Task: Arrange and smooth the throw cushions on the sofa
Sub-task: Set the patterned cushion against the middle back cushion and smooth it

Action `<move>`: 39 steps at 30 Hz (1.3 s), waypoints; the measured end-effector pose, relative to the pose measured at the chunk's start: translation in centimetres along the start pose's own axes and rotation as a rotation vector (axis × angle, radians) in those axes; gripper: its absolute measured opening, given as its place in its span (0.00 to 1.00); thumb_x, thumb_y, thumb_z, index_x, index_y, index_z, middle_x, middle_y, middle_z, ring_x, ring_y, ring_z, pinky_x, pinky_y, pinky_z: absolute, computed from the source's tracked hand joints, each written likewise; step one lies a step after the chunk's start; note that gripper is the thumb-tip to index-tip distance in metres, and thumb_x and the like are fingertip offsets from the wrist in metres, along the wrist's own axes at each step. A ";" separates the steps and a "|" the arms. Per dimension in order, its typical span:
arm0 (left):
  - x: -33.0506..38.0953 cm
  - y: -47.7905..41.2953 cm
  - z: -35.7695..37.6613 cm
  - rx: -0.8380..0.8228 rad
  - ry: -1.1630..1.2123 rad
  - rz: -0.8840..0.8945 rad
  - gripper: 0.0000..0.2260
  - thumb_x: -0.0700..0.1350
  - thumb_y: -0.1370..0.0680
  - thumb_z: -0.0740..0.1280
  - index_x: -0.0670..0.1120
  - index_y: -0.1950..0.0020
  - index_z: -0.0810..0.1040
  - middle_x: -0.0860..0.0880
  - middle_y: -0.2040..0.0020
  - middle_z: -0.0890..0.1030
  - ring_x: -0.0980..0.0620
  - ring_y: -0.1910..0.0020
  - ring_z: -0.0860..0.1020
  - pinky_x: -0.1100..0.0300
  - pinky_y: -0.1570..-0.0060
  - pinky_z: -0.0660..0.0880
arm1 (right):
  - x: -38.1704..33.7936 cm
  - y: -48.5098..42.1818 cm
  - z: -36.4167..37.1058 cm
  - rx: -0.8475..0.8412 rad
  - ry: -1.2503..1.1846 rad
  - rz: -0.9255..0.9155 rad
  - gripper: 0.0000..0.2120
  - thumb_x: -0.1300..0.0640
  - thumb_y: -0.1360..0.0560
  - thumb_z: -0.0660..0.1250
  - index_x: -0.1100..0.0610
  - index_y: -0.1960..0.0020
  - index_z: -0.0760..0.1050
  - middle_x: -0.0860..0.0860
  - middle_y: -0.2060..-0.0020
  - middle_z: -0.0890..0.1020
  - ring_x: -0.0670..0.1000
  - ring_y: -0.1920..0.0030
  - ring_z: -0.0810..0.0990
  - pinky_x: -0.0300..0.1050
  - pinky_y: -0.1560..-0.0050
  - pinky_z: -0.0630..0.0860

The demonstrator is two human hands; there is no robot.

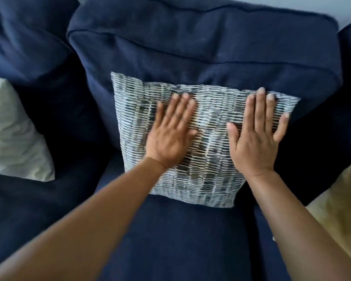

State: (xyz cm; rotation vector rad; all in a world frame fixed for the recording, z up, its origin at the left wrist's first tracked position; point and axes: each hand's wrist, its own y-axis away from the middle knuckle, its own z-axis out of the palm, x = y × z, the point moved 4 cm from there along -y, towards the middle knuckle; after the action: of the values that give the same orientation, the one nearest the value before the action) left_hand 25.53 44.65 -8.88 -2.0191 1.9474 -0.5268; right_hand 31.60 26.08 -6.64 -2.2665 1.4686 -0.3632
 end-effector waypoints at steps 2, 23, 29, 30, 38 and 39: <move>-3.6 -1.0 0.2 -0.024 -0.067 -0.080 0.29 0.59 0.15 0.49 0.45 0.18 0.52 0.45 0.17 0.53 0.43 0.18 0.49 0.42 0.22 0.39 | -0.7 -0.2 -1.2 0.020 0.006 0.028 0.33 0.41 0.15 0.47 0.60 0.18 0.46 0.57 0.19 0.49 0.56 0.19 0.46 0.64 0.24 0.43; -9.8 -2.4 -5.4 0.191 -0.032 -0.266 0.15 0.54 0.17 0.61 0.48 0.40 0.82 0.44 0.47 0.78 0.40 0.41 0.74 0.37 0.23 0.51 | 1.9 -3.2 -2.6 0.403 -0.068 -0.013 0.10 0.51 0.17 0.63 0.53 0.44 0.81 0.55 0.50 0.80 0.55 0.43 0.69 0.56 0.33 0.58; -9.8 -3.1 -7.3 0.349 0.059 -0.382 0.08 0.47 0.19 0.62 0.47 0.51 0.80 0.47 0.53 0.79 0.42 0.45 0.75 0.45 0.22 0.51 | 1.9 -4.7 -3.7 0.517 -0.123 -0.001 0.07 0.57 0.19 0.65 0.54 0.54 0.80 0.53 0.56 0.80 0.53 0.48 0.69 0.50 0.40 0.58; -9.7 -3.1 -7.2 0.343 0.076 -0.415 0.08 0.47 0.19 0.62 0.47 0.51 0.80 0.47 0.52 0.79 0.42 0.44 0.75 0.45 0.22 0.50 | 1.9 -4.9 -3.7 0.519 -0.120 0.014 0.07 0.57 0.19 0.65 0.53 0.54 0.80 0.53 0.56 0.80 0.53 0.48 0.69 0.51 0.41 0.58; -6.8 -2.3 -6.3 0.369 0.159 -0.427 0.14 0.45 0.18 0.64 0.48 0.32 0.77 0.44 0.29 0.73 0.42 0.28 0.69 0.39 0.22 0.48 | 0.0 -3.2 -4.3 0.473 -0.146 0.067 0.09 0.54 0.19 0.66 0.52 0.40 0.78 0.54 0.36 0.78 0.55 0.30 0.70 0.61 0.30 0.59; -5.9 -2.1 -6.4 0.380 0.185 -0.380 0.18 0.45 0.18 0.64 0.45 0.28 0.73 0.42 0.25 0.69 0.40 0.24 0.65 0.39 0.22 0.47 | -0.8 -2.8 -4.8 0.484 -0.158 0.028 0.12 0.54 0.19 0.66 0.53 0.36 0.77 0.54 0.31 0.76 0.56 0.27 0.69 0.62 0.29 0.57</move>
State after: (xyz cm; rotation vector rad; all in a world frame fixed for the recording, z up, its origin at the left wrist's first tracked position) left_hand 24.38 50.89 -2.60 -2.1421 1.4056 -1.1140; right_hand 31.51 26.87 -1.11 -1.8415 1.1792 -0.4623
